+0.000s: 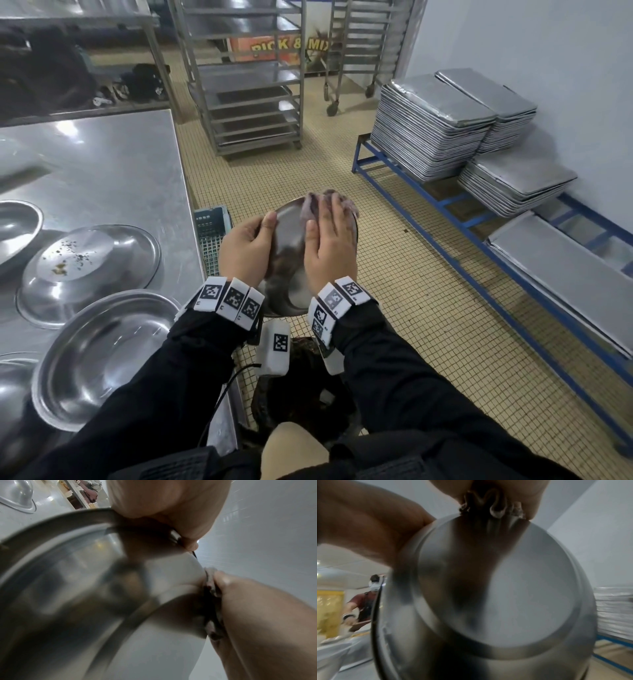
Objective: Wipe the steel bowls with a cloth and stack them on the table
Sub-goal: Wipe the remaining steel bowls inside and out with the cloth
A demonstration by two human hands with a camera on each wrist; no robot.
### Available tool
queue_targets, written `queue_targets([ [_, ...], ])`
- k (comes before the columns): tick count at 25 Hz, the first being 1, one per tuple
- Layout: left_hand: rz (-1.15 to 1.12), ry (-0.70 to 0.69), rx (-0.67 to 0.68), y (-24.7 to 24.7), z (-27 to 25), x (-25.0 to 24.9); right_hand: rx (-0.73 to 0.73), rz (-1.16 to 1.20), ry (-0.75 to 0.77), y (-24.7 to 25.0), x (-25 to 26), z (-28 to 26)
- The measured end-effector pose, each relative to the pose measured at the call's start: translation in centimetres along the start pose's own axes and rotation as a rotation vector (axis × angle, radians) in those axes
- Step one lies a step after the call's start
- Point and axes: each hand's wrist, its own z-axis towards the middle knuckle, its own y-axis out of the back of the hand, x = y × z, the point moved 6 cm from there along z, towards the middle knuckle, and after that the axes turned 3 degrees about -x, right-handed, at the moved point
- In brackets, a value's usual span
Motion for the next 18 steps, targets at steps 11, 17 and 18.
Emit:
queue_targets([
  [11,-0.237,0.147,0.066,0.3,-0.8,3.2,0.043,0.535,-0.646,2.1,-11.2,-1.3],
  [17,-0.083,0.072,0.207,-1.2,-1.3,2.7,0.032,0.288,-0.313,3.8,-9.8,1.0],
  [18,-0.049,0.006,0.229,-1.6,-1.4,1.8,0.069,0.248,-0.248,3.7,-9.2,1.3],
])
